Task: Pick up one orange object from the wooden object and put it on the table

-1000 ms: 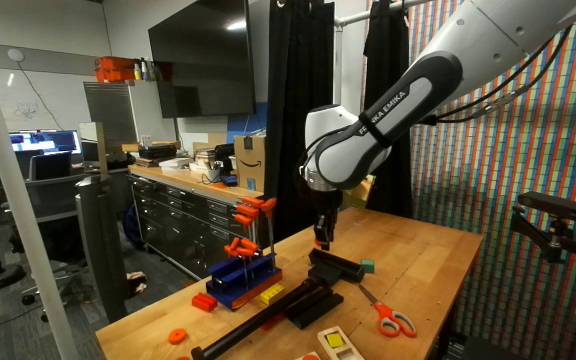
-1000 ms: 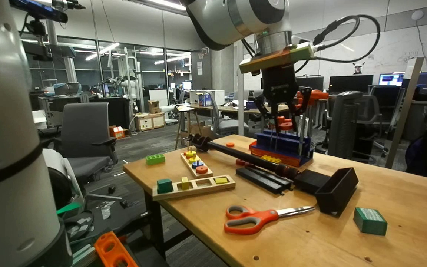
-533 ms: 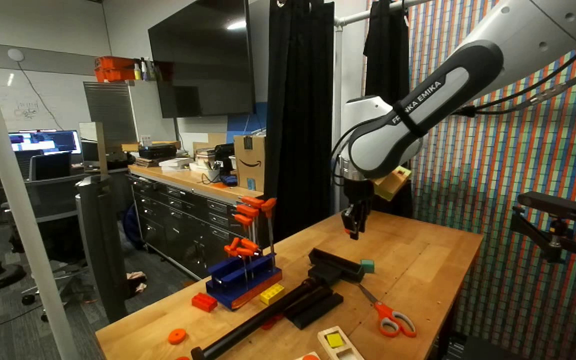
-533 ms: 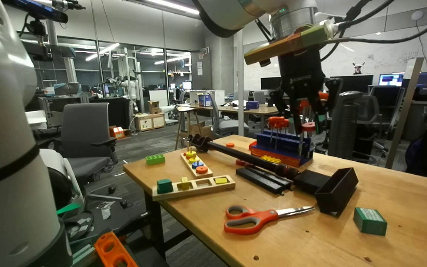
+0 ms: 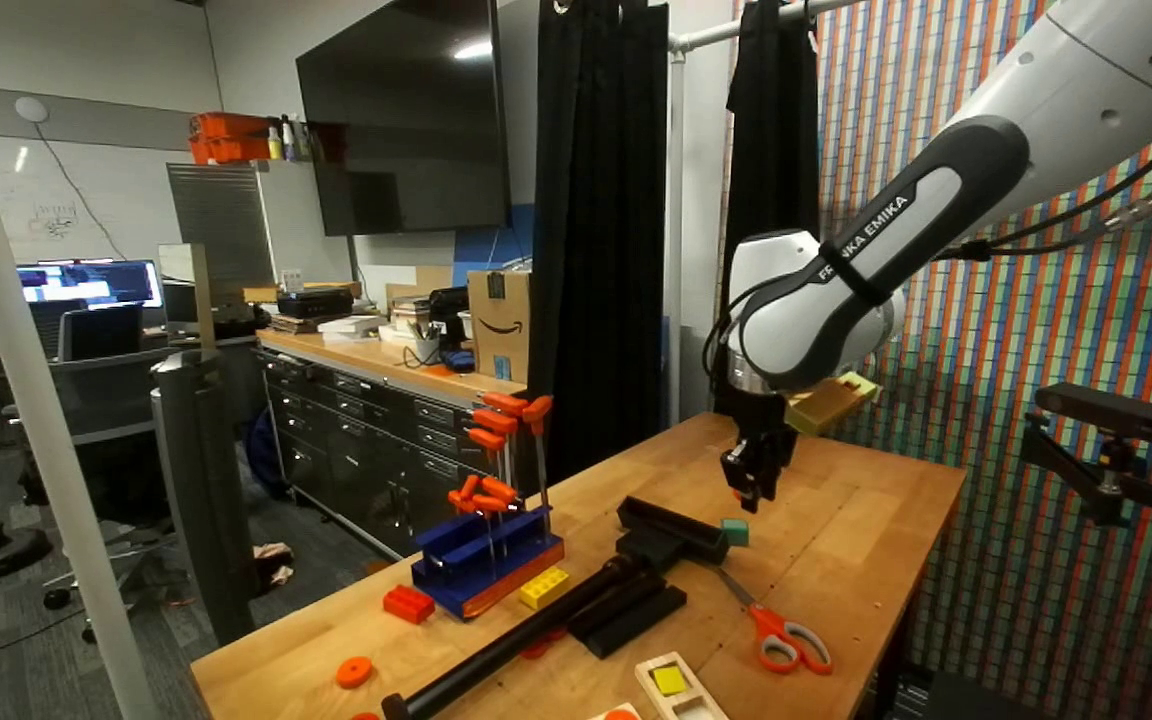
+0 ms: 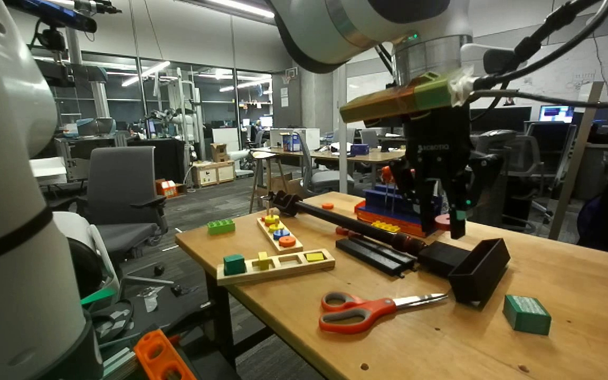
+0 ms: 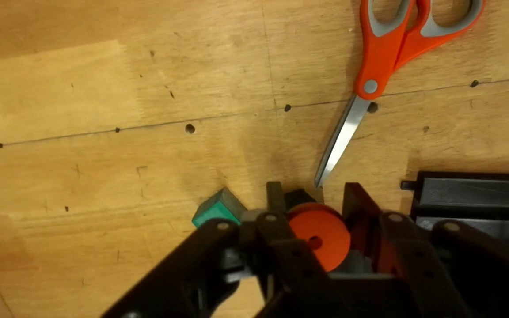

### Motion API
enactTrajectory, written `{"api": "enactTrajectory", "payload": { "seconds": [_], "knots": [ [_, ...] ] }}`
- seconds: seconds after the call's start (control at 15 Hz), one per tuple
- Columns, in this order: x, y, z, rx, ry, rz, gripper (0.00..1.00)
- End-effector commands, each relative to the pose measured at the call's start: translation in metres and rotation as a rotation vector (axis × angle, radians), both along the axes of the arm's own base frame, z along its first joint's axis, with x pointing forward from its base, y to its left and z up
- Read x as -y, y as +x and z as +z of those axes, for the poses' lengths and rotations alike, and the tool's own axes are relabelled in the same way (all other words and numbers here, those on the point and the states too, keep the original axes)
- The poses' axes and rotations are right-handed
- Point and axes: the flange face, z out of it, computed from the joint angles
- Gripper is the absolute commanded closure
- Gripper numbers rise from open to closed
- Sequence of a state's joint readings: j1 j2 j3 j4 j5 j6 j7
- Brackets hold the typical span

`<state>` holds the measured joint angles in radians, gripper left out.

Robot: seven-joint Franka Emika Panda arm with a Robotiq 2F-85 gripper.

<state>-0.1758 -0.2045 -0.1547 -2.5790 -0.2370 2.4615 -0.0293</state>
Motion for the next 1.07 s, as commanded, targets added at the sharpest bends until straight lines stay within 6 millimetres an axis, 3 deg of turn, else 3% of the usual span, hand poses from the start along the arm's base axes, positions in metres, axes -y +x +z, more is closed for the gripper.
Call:
{"api": "enactTrajectory", "payload": {
  "seconds": [0.0,0.47,0.8,1.0],
  "knots": [
    [0.005,-0.018,-0.016,0.062,0.036,-0.09,0.83],
    [0.033,-0.035,-0.058,0.123,0.044,-0.239,0.83],
    [0.065,-0.039,-0.098,0.091,0.077,-0.377,0.83],
    [0.073,-0.04,-0.122,0.042,0.126,-0.466,0.83]
  ]
}}
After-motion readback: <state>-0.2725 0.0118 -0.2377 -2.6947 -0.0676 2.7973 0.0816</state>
